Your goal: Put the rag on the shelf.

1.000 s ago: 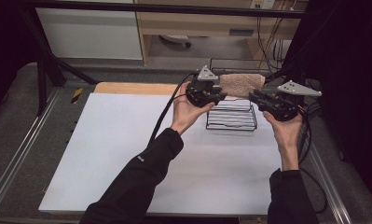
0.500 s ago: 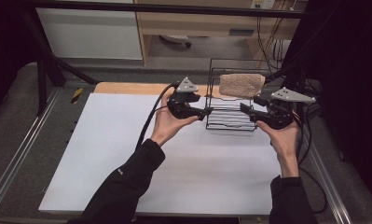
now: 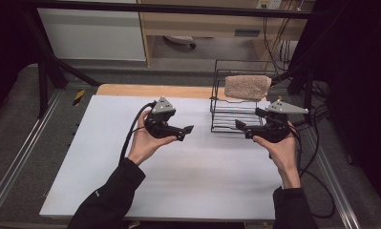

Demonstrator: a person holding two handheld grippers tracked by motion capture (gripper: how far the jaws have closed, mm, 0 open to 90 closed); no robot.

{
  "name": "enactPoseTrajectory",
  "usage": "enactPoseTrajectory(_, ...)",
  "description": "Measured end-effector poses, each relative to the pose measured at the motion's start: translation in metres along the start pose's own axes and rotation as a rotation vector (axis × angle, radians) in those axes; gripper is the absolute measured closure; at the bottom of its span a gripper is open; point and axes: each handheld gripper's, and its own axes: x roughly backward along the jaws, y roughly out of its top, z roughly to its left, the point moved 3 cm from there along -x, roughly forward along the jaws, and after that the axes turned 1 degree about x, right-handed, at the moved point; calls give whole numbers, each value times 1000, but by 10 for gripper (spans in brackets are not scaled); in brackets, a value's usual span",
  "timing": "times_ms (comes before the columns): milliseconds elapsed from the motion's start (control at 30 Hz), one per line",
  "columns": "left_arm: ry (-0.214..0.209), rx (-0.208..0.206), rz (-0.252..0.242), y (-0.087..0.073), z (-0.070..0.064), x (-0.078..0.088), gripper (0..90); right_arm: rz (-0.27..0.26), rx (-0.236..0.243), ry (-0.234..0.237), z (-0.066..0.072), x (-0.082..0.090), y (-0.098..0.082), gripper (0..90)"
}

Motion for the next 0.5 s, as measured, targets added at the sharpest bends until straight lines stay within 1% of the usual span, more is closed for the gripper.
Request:
enactPoseTrajectory(200, 32, 8, 16, -29, 8, 23, 99, 29, -15, 16, 7, -5, -14, 41)
enactPoseTrajectory(300, 48, 31, 12, -45, 14, 34, 94, 32, -21, 22, 10, -6, -19, 29)
enactPoseTrajectory(500, 72, 63, 28, -78, 26, 54, 83, 41, -52, 41, 17, -8, -31, 10)
